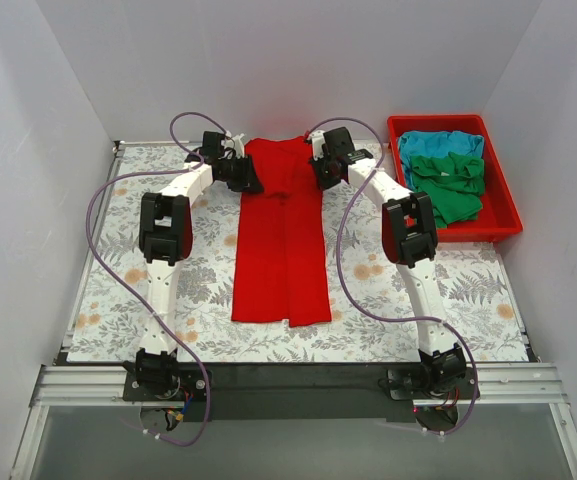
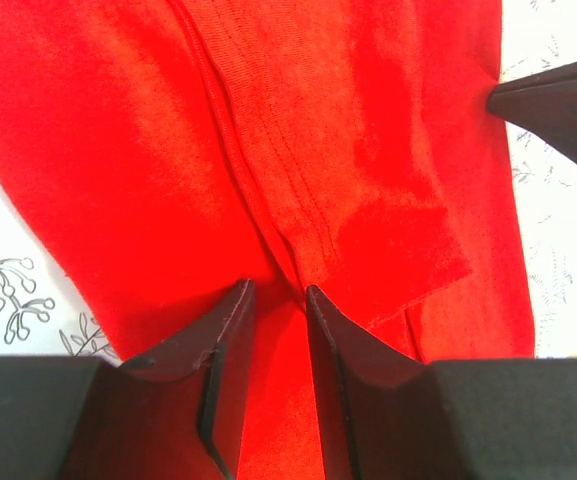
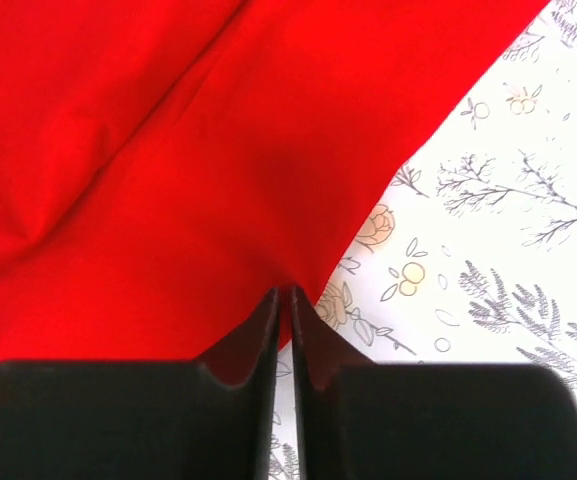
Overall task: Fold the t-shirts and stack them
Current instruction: Fold the tshirt
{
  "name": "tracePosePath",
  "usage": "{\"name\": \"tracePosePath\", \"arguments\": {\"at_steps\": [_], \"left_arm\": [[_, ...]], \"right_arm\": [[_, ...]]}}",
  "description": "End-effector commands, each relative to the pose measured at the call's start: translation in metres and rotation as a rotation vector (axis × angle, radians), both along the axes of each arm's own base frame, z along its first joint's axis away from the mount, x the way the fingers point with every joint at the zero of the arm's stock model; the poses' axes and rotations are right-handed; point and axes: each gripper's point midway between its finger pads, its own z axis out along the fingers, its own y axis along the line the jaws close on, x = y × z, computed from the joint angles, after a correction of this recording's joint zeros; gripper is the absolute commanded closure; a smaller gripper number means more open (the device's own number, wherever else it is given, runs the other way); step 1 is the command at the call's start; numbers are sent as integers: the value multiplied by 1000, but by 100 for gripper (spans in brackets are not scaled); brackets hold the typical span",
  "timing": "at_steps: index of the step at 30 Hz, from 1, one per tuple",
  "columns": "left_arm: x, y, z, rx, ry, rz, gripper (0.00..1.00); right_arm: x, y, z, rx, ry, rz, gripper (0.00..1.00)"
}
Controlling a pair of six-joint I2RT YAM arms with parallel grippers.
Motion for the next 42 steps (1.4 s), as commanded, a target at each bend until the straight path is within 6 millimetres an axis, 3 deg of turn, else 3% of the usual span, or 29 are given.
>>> {"name": "tracePosePath", "arguments": {"at_steps": [1,2,3,5,6,8,9,11,12,13,14,15,16,17,18,20,21,22,23,24,25,26,27,28,29,32,34,37,42], "left_arm": [[4,8,2,15,-4,13,71],[3,6,11,0,-11,10,68],[1,4,19,-14,-17,-1,66],[1,3,58,-28,-84,-13,62],[0,3,72,-30,-111,-21,59],[-5,4,120,-26,-216,-46,54],[-9,6,156,-26,-288,-50,45],[-17,9,184,-26,-354,-66,35],[-22,11,196,-16,-399,-80,31],[-32,15,222,-10,-463,-76,23],[-39,16,231,-8,-497,-86,22],[-52,18,261,1,-590,-104,22],[-56,17,277,2,-686,-130,22],[-71,18,255,11,-672,-169,22],[-85,20,288,38,-809,-191,18],[-107,23,264,64,-781,-221,18],[-120,22,265,66,-794,-264,18],[-143,24,267,79,-793,-315,18],[-163,24,248,75,-752,-360,18],[-187,21,255,56,-774,-414,17],[-208,24,242,80,-772,-488,16],[-226,25,228,90,-767,-545,15],[-252,26,198,76,-718,-610,14],[-277,27,192,107,-756,-668,14],[-297,29,162,99,-688,-683,14],[-335,30,133,124,-681,-771,15],[-361,30,100,131,-616,-825,17],[-374,31,71,154,-612,-847,21],[-377,30,41,198,-640,-886,30]], "right_arm": [[20,-14,16,-37,-81,7,84],[19,-12,26,-27,-97,22,81],[18,-6,53,-1,-139,66,73],[14,-2,80,22,-182,107,63],[10,1,116,52,-235,129,56],[2,3,149,76,-288,175,52],[-9,7,182,113,-331,209,48],[-23,9,212,139,-378,263,42],[-38,11,238,170,-415,305,40],[-46,11,251,175,-442,335,38],[-55,14,263,195,-457,363,32],[-68,11,285,210,-498,379,29],[-78,10,274,215,-470,395,30],[-93,16,280,218,-501,500,28],[-117,11,278,207,-473,551,2],[-145,10,277,194,-497,670,2],[-167,9,290,211,-510,704,2],[-182,7,265,193,-440,712,2],[-198,12,258,153,-434,756,2],[-217,10,256,129,-429,780,2],[-241,16,243,111,-389,827,2],[-261,11,207,76,-309,849,2],[-279,8,206,45,-343,896,1],[-303,17,194,27,-335,966,2],[-325,7,163,-18,-284,996,3],[-379,11,117,-25,-162,1102,10],[-405,19,95,-28,-111,1147,14],[-417,29,68,-60,-110,1161,20],[-416,36,33,-120,-107,1150,30]]}}
